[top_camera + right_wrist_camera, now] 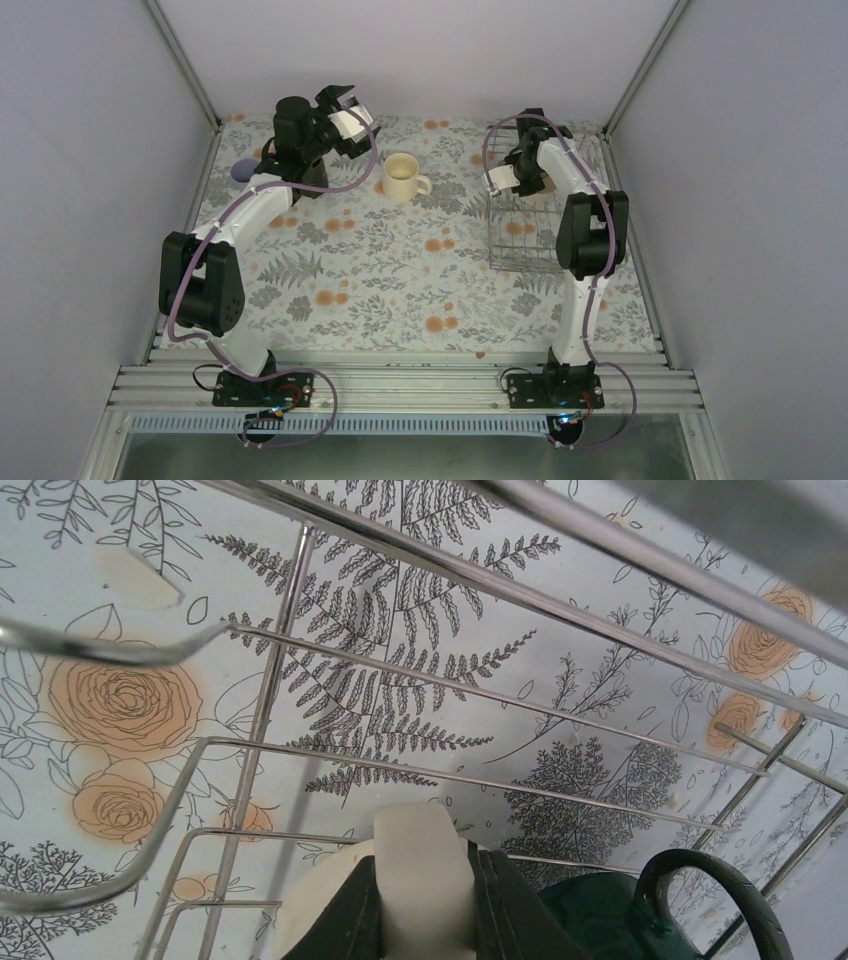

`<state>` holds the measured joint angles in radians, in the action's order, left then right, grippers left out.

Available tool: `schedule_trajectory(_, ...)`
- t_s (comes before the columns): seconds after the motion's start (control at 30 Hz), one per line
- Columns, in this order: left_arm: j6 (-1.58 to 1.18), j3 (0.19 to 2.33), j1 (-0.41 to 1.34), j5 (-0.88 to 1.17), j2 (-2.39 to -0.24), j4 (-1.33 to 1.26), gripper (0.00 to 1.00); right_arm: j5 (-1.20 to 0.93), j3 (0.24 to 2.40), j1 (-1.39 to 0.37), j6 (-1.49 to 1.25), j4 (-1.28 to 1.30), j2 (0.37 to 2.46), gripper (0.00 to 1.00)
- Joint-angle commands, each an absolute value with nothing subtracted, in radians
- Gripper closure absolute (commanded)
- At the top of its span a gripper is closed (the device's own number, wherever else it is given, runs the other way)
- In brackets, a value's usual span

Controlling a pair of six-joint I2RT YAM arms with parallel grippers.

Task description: Unload the cups from the dish rack

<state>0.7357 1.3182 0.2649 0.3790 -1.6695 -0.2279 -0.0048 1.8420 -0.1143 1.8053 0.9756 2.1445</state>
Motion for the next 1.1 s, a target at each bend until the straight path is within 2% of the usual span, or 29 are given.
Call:
schedule_trajectory(0.0,0.717,1.331,0.261,0.417,-1.658,-0.233,0.0,-0.017,1.86,-0.106,1.775,0.977,2.147,0.96)
schedule_trajectory(0.13,0.709,1.332,0.263,0.419,-1.655,-0.24,0.0,-0.068,1.936,-0.095,1.733,1.035,2.14,0.96)
schedule_trajectory(0.4,0.65,1.408,0.308,0.449,-1.684,-0.231,0.0,-0.428,2.243,-0.052,1.584,1.264,2.106,0.96)
schedule_trajectory(0.6,0.643,1.385,0.363,0.504,-1.695,-0.337,0.0,-0.681,2.212,-0.034,1.455,1.284,1.965,0.96)
schedule_trajectory(0.8,0.654,1.161,0.415,0.528,-1.707,-0.826,0.0,-1.007,2.151,0.01,1.343,1.285,1.837,0.96)
schedule_trajectory(0.97,0.536,1.217,0.414,0.643,-1.813,-0.886,0.0,-1.315,2.069,0.025,1.28,1.284,1.747,0.97)
schedule_trajectory(1.07,0.407,1.269,0.411,0.777,-1.866,-0.902,0.0,-1.398,2.054,0.011,1.248,1.284,1.728,0.97)
